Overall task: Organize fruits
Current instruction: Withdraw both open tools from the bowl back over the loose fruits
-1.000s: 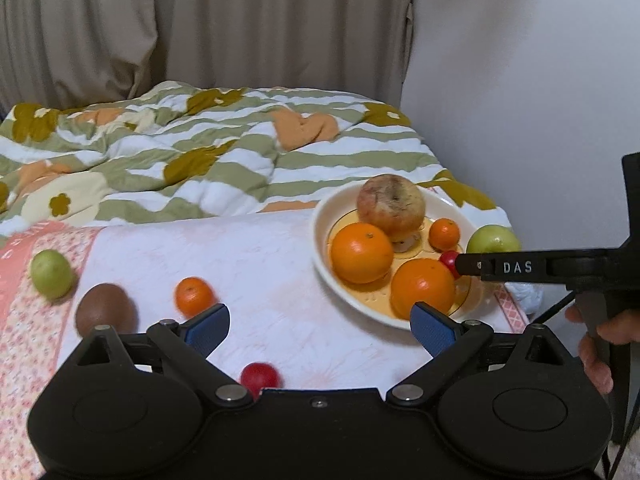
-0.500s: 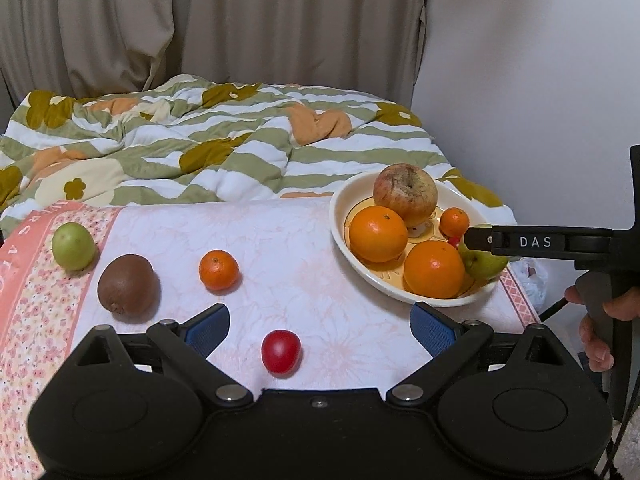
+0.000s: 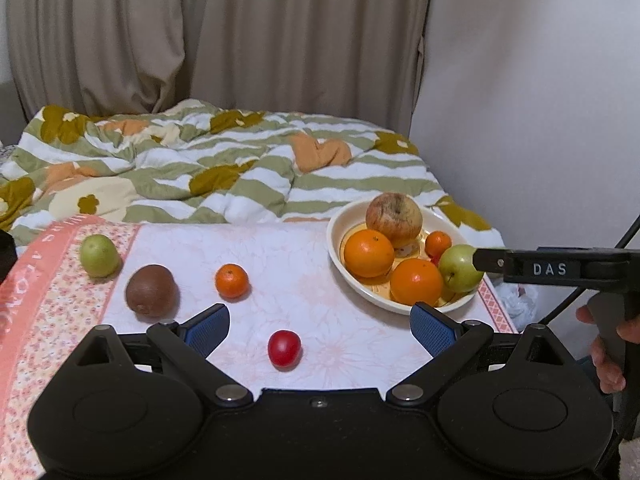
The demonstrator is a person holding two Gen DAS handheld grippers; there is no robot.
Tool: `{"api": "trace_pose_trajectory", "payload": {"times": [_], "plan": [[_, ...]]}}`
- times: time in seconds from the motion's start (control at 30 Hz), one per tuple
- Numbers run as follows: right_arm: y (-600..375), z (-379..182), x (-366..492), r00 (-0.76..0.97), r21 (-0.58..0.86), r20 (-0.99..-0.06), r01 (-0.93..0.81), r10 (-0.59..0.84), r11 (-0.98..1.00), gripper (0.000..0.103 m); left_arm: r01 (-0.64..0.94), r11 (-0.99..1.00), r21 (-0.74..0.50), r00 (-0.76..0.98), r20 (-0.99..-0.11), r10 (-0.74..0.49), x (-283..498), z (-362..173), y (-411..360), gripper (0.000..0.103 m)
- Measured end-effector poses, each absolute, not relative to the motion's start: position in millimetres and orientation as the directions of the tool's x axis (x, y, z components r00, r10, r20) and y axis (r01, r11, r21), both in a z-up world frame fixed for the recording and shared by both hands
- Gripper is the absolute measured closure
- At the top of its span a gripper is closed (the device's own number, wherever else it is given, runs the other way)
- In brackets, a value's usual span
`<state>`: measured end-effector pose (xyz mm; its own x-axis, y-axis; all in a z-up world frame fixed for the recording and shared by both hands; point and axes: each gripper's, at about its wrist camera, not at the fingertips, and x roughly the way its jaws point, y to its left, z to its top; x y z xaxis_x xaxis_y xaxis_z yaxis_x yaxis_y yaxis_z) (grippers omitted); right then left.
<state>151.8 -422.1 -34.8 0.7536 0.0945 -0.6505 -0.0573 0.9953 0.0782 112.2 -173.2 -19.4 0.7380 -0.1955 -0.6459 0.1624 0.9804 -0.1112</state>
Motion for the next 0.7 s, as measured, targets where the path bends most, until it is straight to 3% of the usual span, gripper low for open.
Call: {"api": "trace_pose_trajectory", "payload": {"times": [0.5,0.7], "plan": [[-386,4,103,0.753,0.096,-0.645,-0.089,0.13,0.991,0.0,0.016,0.999,-0.044,0.793,-0.608,-0.039,74,17,-92,0.003],[-354,4,92,0.746,0.081,-0.658,-0.068,0.104,0.994,0.0,0.019,1.0,-0.025,0.786,-0.618,-0.031,87,19,-48,0.002]]}}
